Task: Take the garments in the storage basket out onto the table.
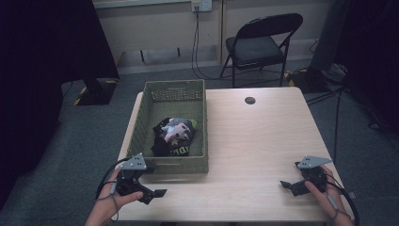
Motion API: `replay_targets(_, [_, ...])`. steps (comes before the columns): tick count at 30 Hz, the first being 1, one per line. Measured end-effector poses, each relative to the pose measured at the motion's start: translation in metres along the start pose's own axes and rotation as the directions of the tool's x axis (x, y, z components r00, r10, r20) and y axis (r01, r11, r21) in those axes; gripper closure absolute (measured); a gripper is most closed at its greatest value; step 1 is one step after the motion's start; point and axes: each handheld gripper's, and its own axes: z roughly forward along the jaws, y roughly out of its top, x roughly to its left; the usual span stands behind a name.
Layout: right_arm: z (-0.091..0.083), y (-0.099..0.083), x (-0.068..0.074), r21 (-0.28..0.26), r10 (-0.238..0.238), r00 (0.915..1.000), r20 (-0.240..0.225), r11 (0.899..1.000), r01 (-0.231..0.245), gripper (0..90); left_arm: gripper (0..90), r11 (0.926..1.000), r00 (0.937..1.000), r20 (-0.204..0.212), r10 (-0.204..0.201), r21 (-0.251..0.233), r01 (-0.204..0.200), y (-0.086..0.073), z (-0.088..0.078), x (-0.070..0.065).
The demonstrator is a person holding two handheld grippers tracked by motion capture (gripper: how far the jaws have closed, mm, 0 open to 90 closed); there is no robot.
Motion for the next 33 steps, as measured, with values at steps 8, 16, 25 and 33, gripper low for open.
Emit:
replay_targets(8, [0.000,0.000,0.000,0.000,0.000,1.0000,0.000,1.000,0.000,0.0,3.1,1.0000,1.0000,0.002,-0.001,-0.001,0.001,0.009,-0.006,0.001])
replay_targets(16, [0.000,0.000,0.000,0.000,0.000,1.0000,0.000,1.000,0.000,0.0,3.2,0.9999,1.0000,-0.008,0.001,-0.016,-0.001,0.024,-0.013,0.005])
replay_targets(25, [0.000,0.000,0.000,0.000,0.000,1.0000,0.000,1.000,0.000,0.0,3.2,0.9997,0.9999,-0.010,0.012,-0.019,-0.012,0.041,-0.014,0.008])
replay_targets(33, [0.000,0.000,0.000,0.000,0.000,1.0000,0.000,1.000,0.000,0.0,3.7,0.9997,0.9997,-0.023,0.011,-0.023,-0.012,0.051,-0.013,0.014])
